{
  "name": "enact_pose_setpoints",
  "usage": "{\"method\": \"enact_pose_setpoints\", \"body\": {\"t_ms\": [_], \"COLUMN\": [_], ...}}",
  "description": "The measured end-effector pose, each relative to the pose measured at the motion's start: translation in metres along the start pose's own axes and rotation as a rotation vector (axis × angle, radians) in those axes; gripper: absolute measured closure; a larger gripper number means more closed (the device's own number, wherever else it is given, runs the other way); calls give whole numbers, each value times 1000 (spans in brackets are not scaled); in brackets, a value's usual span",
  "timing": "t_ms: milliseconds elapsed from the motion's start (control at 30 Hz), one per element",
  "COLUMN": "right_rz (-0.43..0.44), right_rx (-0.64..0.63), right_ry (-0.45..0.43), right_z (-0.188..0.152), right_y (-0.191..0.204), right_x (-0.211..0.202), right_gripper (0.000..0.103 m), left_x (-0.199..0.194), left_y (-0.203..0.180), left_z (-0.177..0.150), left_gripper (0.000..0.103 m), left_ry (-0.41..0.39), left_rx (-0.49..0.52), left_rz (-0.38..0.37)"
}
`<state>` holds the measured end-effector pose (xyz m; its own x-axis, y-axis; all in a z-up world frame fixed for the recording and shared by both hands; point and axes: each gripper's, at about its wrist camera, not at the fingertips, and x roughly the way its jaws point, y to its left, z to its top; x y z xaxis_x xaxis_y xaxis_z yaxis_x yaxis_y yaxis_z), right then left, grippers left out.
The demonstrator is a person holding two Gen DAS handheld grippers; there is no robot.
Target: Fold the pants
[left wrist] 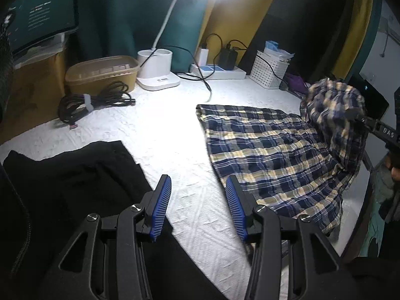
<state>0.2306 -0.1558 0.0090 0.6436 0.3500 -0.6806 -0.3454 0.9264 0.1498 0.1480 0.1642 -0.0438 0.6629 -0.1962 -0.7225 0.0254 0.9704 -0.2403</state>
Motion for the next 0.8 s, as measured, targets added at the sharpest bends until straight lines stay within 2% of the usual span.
{"method": "enact_pose_setpoints", "body": {"t_ms": [300,433,600,800], "right_rz": [123,167,213,199], "right_rx": [-104,-136,-177,-213], "right_ry": [134,170,195,242], "right_z": [-21,-30,-35,-48], "right_y": [79,105,126,136], "right_x": [51,61,63,73], "right_gripper": [94,94,94,94], "left_x": [-9,-15,-21,-22], "left_y": [27,32,34,26], "left_z": [-8,-11,-12,-14], "left_gripper": [58,58,58,58], "left_ry": [-9,-15,-25,-18], "left_rx": [-51,-61,-67,-58], "left_rz": [0,3,6,10]}}
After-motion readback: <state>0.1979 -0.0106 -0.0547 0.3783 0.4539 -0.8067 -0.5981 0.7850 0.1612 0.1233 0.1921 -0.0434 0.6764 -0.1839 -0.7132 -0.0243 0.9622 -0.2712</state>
